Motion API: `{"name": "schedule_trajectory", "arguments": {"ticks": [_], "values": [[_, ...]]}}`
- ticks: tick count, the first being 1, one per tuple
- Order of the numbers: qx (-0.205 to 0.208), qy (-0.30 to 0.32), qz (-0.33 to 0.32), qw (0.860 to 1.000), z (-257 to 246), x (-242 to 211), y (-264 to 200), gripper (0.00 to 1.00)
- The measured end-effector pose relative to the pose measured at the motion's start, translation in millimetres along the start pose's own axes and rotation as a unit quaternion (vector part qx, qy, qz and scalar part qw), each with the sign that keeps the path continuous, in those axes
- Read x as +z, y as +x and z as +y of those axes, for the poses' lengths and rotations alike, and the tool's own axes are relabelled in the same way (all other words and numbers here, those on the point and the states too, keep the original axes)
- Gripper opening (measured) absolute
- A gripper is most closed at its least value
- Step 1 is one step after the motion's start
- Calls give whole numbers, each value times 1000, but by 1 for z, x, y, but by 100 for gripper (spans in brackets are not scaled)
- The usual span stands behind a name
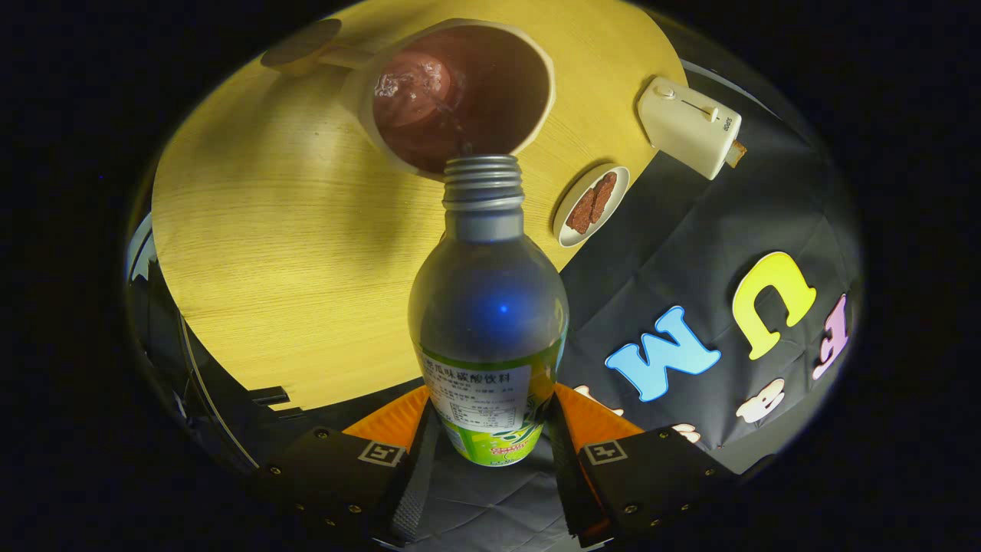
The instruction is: Take the bottle from table, then pour the juice into the cup, finally place the bottle on the coaster
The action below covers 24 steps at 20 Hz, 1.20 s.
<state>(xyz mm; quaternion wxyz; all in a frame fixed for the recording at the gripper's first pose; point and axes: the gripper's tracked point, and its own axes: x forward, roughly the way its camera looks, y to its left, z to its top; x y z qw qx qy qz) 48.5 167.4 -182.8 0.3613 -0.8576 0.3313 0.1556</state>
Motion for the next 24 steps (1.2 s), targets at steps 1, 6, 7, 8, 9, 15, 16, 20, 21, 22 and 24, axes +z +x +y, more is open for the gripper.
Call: {"name": "schedule_trajectory", "arguments": {"ticks": [1, 6, 7, 8, 9, 15, 16, 20, 21, 22, 24], "values": [[-1, -1, -1, 1000, -1, 0, -1, 70], [-4, 6, -7, 1000, 1, 3, -1, 70], [-5, 8, -10, 1000, 1, 3, 0, 70], [-7, 12, -13, 1000, 1, 3, 0, 70], [-4, 18, -15, 1000, 3, 2, 2, 70], [18, 71, -45, 996, 23, 9, 8, 70], [24, 85, -52, 995, 27, 10, 8, 70], [43, 144, -94, 984, 41, 21, 9, 70], [49, 157, -105, 981, 44, 24, 10, 70], [52, 170, -118, 977, 46, 26, 10, 70], [60, 198, -137, 969, 51, 30, 14, 70]]}}
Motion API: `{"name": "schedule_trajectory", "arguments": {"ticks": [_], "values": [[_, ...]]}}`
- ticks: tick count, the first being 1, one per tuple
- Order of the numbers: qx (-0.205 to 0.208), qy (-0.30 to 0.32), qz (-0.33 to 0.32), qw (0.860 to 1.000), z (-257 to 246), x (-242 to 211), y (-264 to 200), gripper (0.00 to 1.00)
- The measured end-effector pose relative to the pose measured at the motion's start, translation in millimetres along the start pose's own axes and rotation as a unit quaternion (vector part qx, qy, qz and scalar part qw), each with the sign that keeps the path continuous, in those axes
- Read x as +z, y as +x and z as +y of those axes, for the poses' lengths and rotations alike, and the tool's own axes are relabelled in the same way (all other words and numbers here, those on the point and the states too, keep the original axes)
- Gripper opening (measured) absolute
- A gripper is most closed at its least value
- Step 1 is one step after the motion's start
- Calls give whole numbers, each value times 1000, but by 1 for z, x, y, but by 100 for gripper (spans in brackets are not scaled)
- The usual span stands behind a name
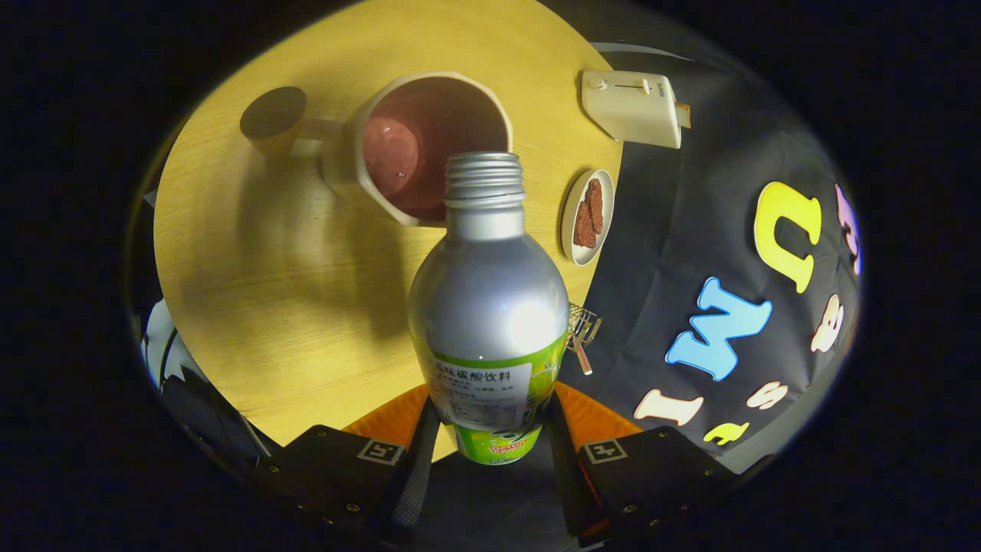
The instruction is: Take the bottle from table, then pour the juice into the cup, finally place the bottle on the coaster
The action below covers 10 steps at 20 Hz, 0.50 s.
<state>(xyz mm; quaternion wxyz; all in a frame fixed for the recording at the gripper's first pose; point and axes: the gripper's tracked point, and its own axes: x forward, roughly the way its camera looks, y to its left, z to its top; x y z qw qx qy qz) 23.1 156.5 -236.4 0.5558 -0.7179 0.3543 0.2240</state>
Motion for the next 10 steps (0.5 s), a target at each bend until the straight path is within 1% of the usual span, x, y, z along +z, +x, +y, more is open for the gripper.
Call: {"name": "schedule_trajectory", "arguments": {"ticks": [4, 6, 10], "values": [[43, 66, -32, 996, 22, -2, 8, 70], [52, 97, -50, 993, 23, -1, 8, 70], [87, 163, -86, 979, 38, 6, 9, 70]]}}
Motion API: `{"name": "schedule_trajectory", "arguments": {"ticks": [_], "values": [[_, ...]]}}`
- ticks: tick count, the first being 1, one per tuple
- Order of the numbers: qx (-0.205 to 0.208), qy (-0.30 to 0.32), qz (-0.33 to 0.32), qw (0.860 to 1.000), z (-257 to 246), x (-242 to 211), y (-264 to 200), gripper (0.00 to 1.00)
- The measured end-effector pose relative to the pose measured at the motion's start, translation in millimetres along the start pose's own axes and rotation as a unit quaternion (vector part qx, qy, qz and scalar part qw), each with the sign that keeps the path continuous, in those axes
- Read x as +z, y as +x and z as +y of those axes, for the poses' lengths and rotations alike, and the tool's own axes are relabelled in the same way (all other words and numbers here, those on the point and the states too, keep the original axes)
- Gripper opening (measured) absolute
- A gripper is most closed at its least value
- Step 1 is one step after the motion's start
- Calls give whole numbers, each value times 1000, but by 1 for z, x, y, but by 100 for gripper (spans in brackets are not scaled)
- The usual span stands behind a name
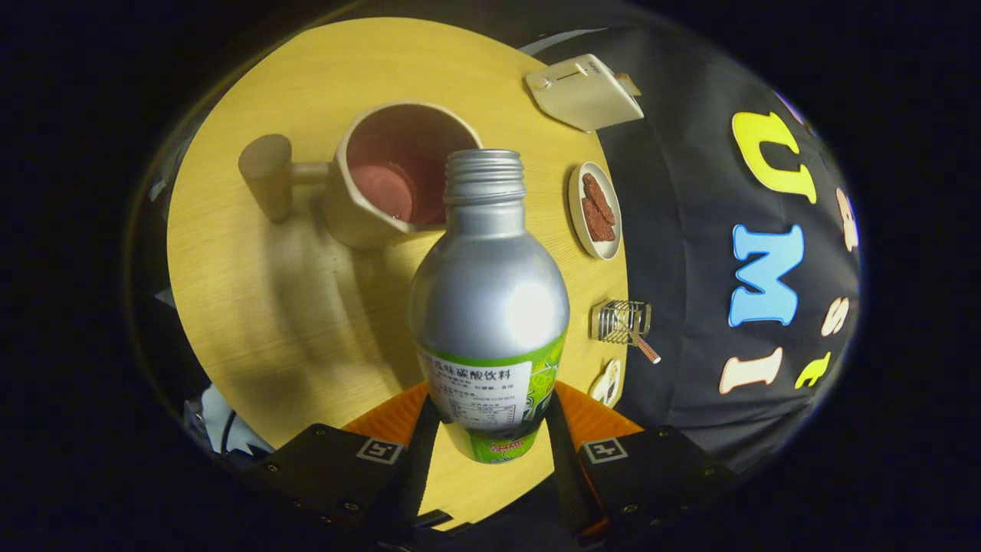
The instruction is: Take the bottle from table, then pour the juice into the cup, finally place the bottle on the coaster
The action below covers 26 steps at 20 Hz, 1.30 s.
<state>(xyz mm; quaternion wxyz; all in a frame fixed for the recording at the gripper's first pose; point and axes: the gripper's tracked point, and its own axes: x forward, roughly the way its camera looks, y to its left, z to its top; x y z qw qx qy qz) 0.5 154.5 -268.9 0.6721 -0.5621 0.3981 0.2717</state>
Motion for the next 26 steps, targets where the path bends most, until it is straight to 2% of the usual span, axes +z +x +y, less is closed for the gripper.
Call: {"name": "schedule_trajectory", "arguments": {"ticks": [4, 7, 13, 16, 20, 26], "values": [[9, 53, -58, 997, -1, 11, -4, 70], [23, 107, -77, 991, -3, 9, -1, 70], [59, 233, -114, 964, -10, 6, 5, 70], [66, 270, -128, 952, -18, 2, 10, 71], [86, 326, -154, 929, -26, 3, 23, 71], [92, 370, -200, 903, -50, 15, 35, 71]]}}
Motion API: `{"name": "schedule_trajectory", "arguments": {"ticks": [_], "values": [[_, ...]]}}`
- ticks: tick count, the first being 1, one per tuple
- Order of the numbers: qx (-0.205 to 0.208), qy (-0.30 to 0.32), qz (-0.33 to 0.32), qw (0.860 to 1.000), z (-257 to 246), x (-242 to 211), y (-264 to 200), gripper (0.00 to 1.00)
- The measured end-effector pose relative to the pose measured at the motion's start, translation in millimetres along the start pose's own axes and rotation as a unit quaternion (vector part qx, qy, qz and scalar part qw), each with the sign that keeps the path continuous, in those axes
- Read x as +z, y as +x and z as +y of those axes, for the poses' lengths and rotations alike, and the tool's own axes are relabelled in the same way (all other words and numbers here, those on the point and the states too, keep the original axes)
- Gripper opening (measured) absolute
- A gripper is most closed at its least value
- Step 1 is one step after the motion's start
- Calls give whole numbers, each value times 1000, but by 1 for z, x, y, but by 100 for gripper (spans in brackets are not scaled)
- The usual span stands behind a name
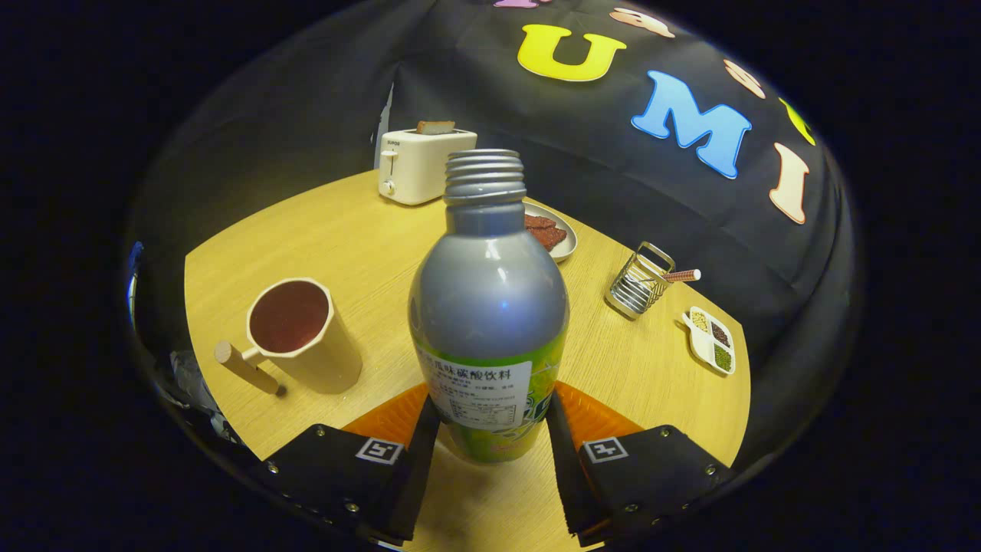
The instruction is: Take the bottle from table, then pour the juice into the cup, finally place the bottle on the coaster
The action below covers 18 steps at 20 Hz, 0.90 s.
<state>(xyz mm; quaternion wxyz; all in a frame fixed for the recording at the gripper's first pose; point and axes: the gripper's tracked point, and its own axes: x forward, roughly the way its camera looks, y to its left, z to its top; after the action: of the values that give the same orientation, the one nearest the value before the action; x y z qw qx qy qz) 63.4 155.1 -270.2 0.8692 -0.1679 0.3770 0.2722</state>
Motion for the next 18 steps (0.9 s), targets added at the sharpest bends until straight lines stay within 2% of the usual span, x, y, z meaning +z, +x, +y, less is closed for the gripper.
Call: {"name": "schedule_trajectory", "arguments": {"ticks": [6, 9, 16, 18], "values": [[6, 42, -40, 998, -15, 21, 21, 73], [-9, 47, -53, 997, -24, 27, 35, 72], [4, 72, -70, 995, -28, 42, 62, 72], [-4, 71, -77, 995, -32, 45, 70, 74]]}}
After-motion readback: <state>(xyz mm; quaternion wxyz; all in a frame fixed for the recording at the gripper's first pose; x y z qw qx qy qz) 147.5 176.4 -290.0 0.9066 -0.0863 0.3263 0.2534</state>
